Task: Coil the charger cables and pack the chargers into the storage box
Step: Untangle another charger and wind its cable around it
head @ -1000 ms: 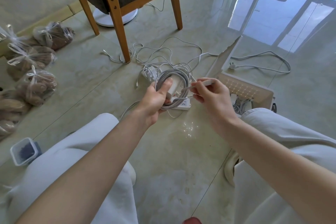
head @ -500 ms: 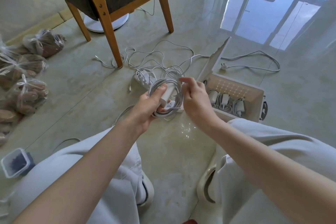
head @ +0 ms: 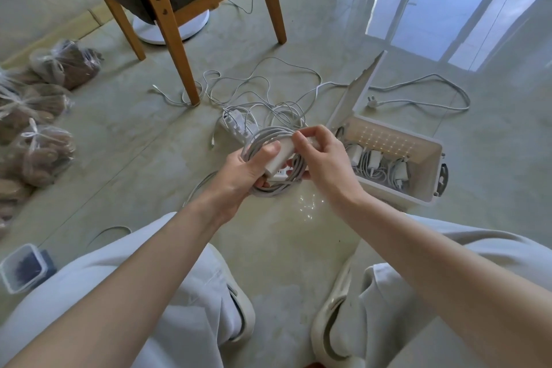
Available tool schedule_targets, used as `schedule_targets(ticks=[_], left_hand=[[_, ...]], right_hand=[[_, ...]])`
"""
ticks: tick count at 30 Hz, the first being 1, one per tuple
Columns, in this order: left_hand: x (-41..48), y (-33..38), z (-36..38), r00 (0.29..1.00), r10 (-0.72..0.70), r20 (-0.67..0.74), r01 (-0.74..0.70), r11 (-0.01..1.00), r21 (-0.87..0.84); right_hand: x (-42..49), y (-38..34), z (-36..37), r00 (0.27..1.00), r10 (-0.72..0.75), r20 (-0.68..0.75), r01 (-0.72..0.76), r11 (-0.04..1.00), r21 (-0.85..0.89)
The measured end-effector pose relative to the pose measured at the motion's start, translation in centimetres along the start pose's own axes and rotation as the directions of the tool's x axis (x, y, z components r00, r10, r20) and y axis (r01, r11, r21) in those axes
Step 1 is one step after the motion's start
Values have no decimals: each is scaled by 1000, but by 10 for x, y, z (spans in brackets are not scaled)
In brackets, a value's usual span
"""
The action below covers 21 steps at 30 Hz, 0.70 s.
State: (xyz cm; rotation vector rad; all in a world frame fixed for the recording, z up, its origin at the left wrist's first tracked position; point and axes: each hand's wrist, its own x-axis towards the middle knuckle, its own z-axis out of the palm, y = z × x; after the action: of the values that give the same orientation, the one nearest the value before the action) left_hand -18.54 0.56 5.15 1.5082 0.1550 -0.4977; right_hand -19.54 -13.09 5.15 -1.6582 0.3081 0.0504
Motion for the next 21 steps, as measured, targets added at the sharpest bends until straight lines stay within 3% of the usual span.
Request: schedule_targets(ticks=[3, 6, 9, 12, 16, 21], left_hand=[[1, 2, 0, 999, 45, 25, -44, 999, -9], [1, 0, -3, 997, 58, 51, -58, 998, 17], [-1, -5, -6, 995, 41, 94, -45, 998, 40], [-4, -8, -8, 992, 58, 110, -68, 993, 93], [-3, -9, -6, 994, 83, 71, -92, 986, 136], [0, -5, -8, 987, 156, 43, -162, 958, 237]], right_hand=[[3, -1, -3, 997, 75, 31, -79, 988, 133], [5, -8, -9, 961, 226, 158, -263, 925, 275], [6, -12, -14, 928, 252, 274, -313, 926, 210], [7, -9, -14, 942, 213, 259, -252, 959, 130], [8, -4, -10, 987, 83, 140, -69, 992, -103], [8, -6, -16, 978, -8, 207, 39, 988, -148]])
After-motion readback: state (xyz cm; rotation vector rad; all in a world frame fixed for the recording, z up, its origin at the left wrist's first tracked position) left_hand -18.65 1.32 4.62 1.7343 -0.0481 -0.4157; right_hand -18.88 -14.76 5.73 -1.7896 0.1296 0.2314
